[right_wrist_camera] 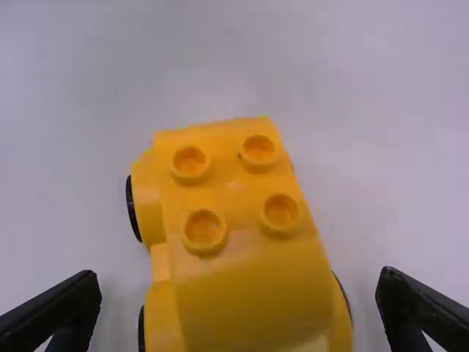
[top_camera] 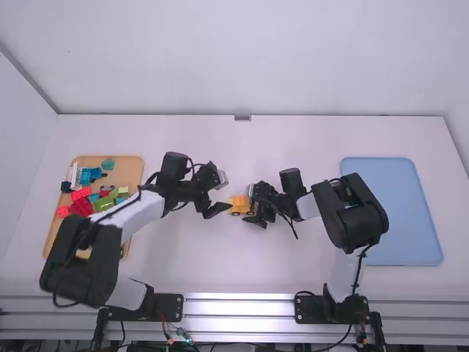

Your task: Assemble lego blocks to make yellow taxi

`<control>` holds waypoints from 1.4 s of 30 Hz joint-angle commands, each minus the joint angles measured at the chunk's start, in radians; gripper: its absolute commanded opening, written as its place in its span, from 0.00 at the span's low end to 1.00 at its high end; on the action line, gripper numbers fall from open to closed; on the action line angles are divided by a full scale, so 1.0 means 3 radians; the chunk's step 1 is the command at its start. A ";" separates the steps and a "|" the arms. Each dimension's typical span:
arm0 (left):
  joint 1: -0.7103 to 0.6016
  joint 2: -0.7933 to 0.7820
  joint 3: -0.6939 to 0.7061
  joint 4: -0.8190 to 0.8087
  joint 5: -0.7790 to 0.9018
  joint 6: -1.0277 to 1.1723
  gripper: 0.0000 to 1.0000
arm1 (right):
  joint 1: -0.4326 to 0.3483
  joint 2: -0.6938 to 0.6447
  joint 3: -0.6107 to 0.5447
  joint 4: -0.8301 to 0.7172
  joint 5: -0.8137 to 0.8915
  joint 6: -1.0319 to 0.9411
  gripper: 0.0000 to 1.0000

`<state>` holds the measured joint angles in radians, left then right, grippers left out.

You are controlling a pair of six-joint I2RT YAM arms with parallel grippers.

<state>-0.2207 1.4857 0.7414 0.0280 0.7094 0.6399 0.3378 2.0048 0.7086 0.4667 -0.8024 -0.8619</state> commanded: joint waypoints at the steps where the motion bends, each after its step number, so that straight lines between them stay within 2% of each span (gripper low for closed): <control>1: 0.0042 -0.0431 0.0011 -0.0104 -0.0439 -0.0685 0.99 | 0.0014 0.0062 0.0154 -0.0046 -0.0181 -0.0112 0.99; 4: 0.0025 -0.0818 0.0011 -0.0215 -0.0952 -0.1325 0.99 | 0.0011 0.0086 0.0235 -0.0145 -0.0188 -0.0112 0.99; 6: 0.0017 -0.1183 0.0011 -0.0342 -0.1502 -0.1821 0.99 | 0.0011 0.0095 0.0277 -0.0188 -0.0192 -0.0112 0.98; 10: 0.0015 -0.1626 0.0011 -0.0498 -0.2070 -0.2284 0.99 | 0.0011 0.0095 0.0280 -0.0189 -0.0189 -0.0154 0.90; 12: 0.0015 -0.1871 0.0011 -0.0567 -0.2313 -0.2457 0.99 | 0.0013 0.0095 0.0277 -0.0215 -0.0191 -0.0156 0.90; 18: 0.0017 -0.2309 0.0011 -0.0722 -0.2453 -0.2508 0.99 | 0.0011 0.0095 0.0282 -0.0276 -0.0191 -0.0184 0.89; 21: 0.0015 -0.2480 0.0011 -0.0813 -0.2458 -0.2506 0.99 | 0.0041 0.0095 0.0284 -0.0278 -0.0132 -0.0179 0.81; 24: 0.0015 -0.2561 0.0011 -0.0858 -0.2457 -0.2508 0.99 | 0.0120 0.0095 0.0284 -0.0275 0.0005 -0.0134 0.74; 25: 0.0015 -0.2570 0.0011 -0.0862 -0.2458 -0.2506 0.99 | 0.0167 0.0095 0.0284 -0.0276 0.0064 -0.0134 0.68; 26: 0.0015 -0.2570 0.0011 -0.0861 -0.2457 -0.2506 0.99 | 0.0170 0.0095 0.0284 -0.0276 0.0064 -0.0134 0.68; 29: 0.0018 -0.2544 0.0011 -0.0856 -0.2457 -0.2478 0.99 | 0.0225 0.0094 0.0284 -0.0262 0.0084 -0.0135 0.55; 32: 0.0046 -0.2487 0.0011 -0.0847 -0.2457 -0.2468 0.99 | 0.0220 0.0093 0.0284 -0.0261 0.0083 -0.0123 0.52; 37: 0.0018 -0.2257 0.0011 -0.0699 -0.2458 -0.2467 0.99 | 0.0009 -0.0156 0.0331 -0.0493 0.0064 0.0170 0.47; 42: 0.0019 -0.1897 0.0011 -0.0394 -0.2458 -0.2468 0.99 | -0.0416 -0.0866 0.0329 -0.1307 0.0351 -0.0064 0.45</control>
<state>-0.2188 0.8841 0.7414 -0.1028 -0.0132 -0.1059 0.2661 1.8629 0.7963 0.1001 -0.7467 -0.8604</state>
